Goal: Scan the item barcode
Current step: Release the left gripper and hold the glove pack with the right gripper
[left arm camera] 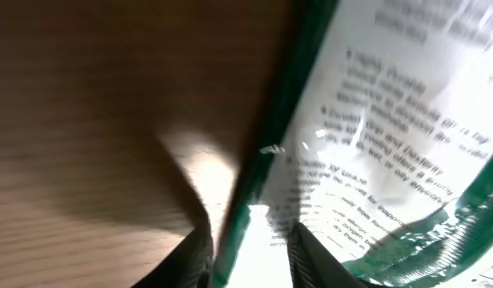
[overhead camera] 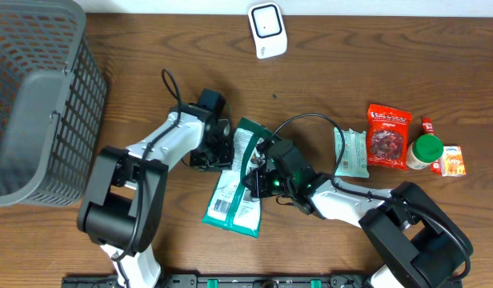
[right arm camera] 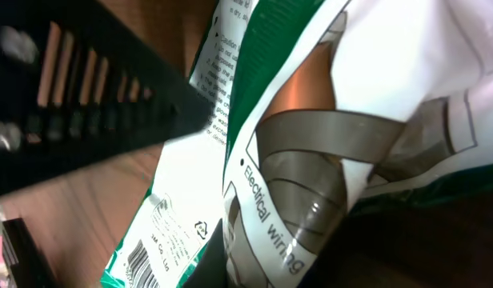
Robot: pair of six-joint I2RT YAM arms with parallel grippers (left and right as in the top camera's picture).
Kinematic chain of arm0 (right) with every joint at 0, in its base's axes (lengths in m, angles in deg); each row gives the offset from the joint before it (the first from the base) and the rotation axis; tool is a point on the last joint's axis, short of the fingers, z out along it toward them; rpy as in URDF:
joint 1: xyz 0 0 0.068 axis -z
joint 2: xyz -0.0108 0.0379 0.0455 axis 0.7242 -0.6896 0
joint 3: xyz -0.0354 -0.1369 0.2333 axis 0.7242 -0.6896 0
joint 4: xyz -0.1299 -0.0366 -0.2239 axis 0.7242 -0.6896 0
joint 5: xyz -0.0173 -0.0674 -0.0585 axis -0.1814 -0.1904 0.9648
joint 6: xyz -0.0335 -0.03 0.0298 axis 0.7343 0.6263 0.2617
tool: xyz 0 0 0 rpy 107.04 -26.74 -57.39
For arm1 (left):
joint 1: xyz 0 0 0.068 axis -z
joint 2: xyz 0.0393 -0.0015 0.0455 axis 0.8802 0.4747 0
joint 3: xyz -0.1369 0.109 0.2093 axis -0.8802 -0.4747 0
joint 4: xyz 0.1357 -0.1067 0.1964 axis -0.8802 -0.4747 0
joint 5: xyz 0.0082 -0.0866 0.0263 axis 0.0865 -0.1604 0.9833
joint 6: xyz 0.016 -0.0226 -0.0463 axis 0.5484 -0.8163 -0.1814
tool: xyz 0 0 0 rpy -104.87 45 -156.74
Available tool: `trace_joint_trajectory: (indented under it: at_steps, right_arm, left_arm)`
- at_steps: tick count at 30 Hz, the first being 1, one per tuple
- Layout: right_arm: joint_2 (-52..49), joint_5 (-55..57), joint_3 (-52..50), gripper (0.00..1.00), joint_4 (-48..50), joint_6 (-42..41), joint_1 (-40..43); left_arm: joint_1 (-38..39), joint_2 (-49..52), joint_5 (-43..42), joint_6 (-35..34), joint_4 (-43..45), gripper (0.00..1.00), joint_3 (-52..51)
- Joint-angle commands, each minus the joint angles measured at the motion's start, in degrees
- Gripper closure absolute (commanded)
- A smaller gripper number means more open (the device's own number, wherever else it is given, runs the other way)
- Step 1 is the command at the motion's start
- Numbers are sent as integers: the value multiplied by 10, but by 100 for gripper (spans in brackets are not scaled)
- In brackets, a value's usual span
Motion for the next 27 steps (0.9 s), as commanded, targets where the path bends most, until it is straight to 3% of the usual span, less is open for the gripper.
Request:
trace_joint_trajectory:
  at_steps: [1,11,14,17,18,19,27]
  right_arm:
    - [-5,-9,-2,99,0,12,-4]
    - [74,-61,9,99,-59,84,53]
    - [124,-56,25,99,-129,120,77]
    - [167,-43,50,99,-212,156,91]
    - [178,-36,61,99,-241,168,93]
    - [187,-28,72,99,-271,179,94]
    - [199,103,177,99,-492,211,94]
  left_arm:
    - [-30,-63,5,0,0,62,18]
    - [-163,-209,22,6,-20,55,21]
    - [-192,-213,38,11,-37,43,21]
    - [-211,-213,38,11,-48,39,20]
    - [-214,-213,38,11,-48,32,20]
    - [-216,-213,38,11,-47,19,20]
    - [-216,-213,37,11,-47,19,20]
